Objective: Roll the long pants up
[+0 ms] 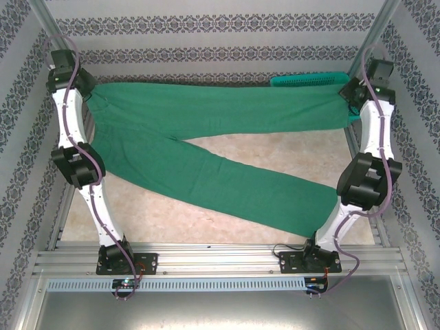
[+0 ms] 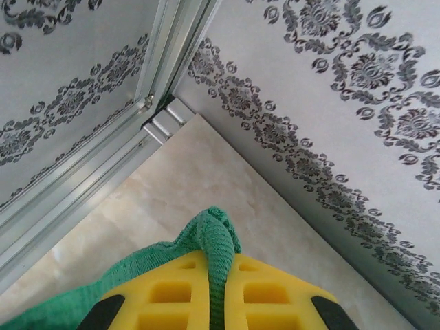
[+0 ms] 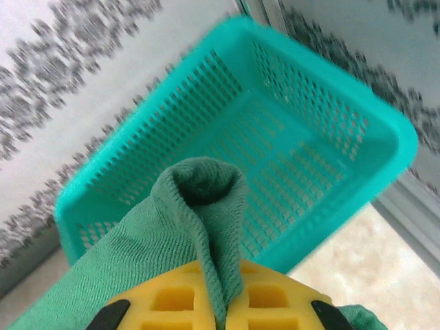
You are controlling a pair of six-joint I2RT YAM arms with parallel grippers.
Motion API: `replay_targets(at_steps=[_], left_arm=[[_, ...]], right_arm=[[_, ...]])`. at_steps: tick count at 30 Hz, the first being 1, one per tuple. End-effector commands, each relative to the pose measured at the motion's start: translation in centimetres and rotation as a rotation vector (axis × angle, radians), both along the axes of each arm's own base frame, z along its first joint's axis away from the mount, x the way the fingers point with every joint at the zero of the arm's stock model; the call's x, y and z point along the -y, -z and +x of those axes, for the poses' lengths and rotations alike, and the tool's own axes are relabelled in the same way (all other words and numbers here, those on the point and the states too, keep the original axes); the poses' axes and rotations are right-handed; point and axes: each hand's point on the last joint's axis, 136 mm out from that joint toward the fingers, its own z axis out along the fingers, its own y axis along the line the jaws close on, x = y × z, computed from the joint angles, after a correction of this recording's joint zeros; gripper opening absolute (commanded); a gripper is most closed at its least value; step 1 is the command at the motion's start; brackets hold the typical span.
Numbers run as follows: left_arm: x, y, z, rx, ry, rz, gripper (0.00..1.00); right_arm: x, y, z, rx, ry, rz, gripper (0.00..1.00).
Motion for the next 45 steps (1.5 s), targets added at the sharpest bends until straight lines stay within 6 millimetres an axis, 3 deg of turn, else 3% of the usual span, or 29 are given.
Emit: replay_targets(at_steps=[1, 7, 13, 18, 23, 29, 34, 45], left_arm=[[-1.1, 0.2, -0.9, -0.005, -0.043, 0.011, 0.0], [-0.9, 4.4, -1.0, -0.048, -0.042, -0.029, 0.0], [-1.2, 4.8, -1.5, -0.003, -0.079, -0.024, 0.0], [-1.9, 6.4, -2.1, -0.016, -0.115, -0.04, 0.0], [-3.0, 7.6, -4.0, 0.012, -0.189, -0.056, 0.0], [-4.6, 8.8, -6.9, 0.013, -0.281, -0.078, 0.0], [-5.3, 11.1, -9.0, -0.024, -0.333, -0.102, 0.0], [-6.2, 14.8, -12.4, -0.093, -0.439, -0.142, 0.0]], right_arm=[[-0.2, -0.4, -1.6, 0.046, 0.012, -0.015, 0.0], [-2.5, 2.6, -4.6, 0.038, -0.016, 0.02, 0.0], [-3.6, 4.2, -8.2, 0.024, -0.011, 0.008, 0.0], [-3.9, 5.9, -11.8, 0.032, 0.033, -0.001, 0.0], [-3.5, 8.1, -15.0, 0.02, 0.1, 0.015, 0.0], [-3.2, 7.5, -18.9, 0.075, 0.183, -0.053, 0.0], [-2.7, 8.6, -23.3, 0.066, 0.304, -0.088, 0.0], [-4.5, 11.8, -29.7, 0.033, 0.406, -0.028, 0.0]])
